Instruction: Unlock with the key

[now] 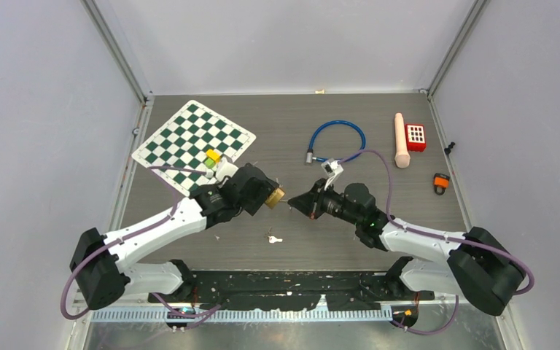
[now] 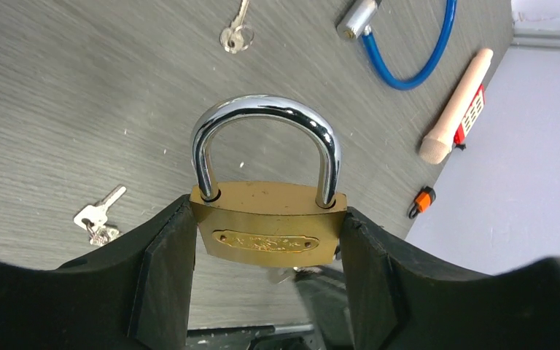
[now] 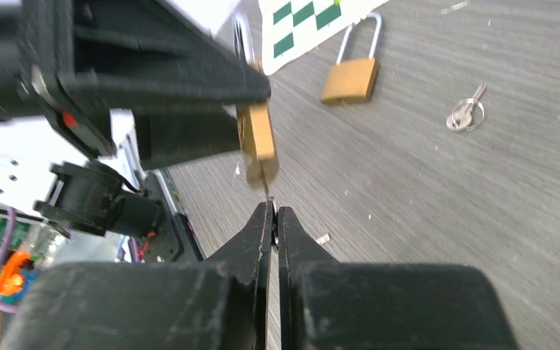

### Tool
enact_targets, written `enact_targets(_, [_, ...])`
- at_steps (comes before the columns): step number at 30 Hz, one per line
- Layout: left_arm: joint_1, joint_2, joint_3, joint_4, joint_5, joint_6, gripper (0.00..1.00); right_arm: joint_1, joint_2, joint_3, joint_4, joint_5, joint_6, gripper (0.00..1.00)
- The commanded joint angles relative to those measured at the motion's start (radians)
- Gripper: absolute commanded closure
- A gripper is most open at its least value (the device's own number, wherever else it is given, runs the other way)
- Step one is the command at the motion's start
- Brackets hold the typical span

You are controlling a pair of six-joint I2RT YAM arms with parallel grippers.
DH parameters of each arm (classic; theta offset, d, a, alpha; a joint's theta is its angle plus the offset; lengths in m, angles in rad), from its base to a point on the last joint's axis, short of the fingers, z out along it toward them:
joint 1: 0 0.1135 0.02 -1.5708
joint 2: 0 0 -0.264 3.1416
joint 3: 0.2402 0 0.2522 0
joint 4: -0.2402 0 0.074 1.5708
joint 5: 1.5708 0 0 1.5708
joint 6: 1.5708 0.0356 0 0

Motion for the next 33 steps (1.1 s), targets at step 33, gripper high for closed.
enact_targets(33, [0.175,0.176,-0.088,-0.033,0.24,-0.083,0.91,-0.085,-0.081,-0.088,0.034,0.067,-0.005,0.95])
